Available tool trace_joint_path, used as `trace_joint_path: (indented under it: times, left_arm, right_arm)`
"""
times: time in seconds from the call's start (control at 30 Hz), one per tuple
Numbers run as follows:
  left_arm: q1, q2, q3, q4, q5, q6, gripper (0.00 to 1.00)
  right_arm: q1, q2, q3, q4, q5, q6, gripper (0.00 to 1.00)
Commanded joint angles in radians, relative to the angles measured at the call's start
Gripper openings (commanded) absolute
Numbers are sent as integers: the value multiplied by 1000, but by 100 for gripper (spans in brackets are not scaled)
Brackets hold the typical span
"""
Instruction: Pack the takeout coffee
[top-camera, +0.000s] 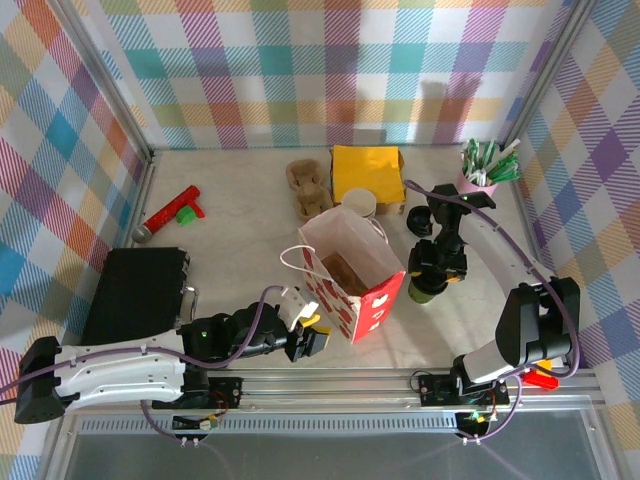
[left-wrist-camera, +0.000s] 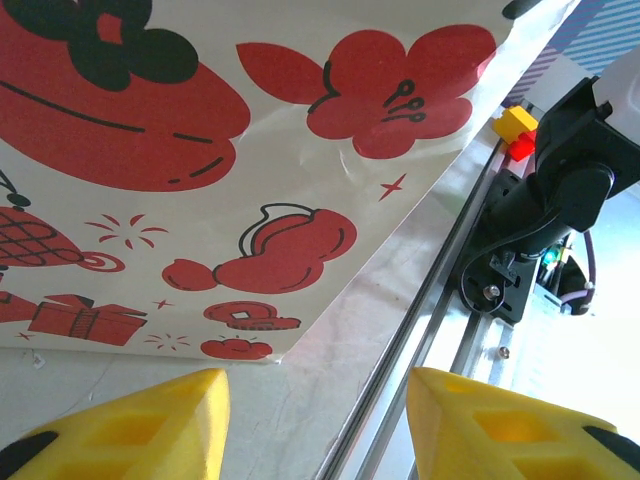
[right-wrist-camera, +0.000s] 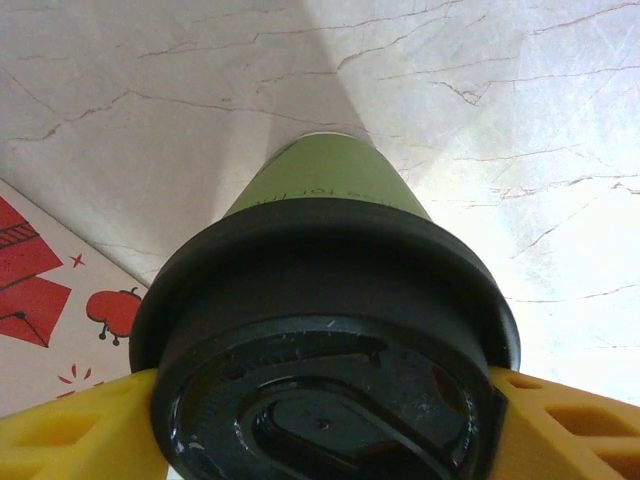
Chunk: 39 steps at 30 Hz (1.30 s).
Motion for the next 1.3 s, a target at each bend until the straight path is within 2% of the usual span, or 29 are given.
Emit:
trace_joint_path:
  times: [0.0,0.53,0.6,0.77,0.97,1.27]
  left_arm:
    - [-11,-15,30,2,-23,20,50]
    - [-10,0,40,-30,-61,17,50]
    - [-10,-2,45,-35,-62,17,50]
    - [-12,-5,54,-38,-51,17,50]
    - [-11,-3,69,-29,-23,8,49]
    - [-38,49,71,78,6,-17,49]
  right_arm:
    - [-5,-6,-34,40,-19,1,72]
    - [29,-39,-68,81,-18,-2,77]
    - [36,-45,-68,82,-13,2,82]
    - [48,-53,-79,94,-4,6,83]
    - [68,-67,-101,107,14,17,78]
    - [93,-76,-126,127,40,27,70]
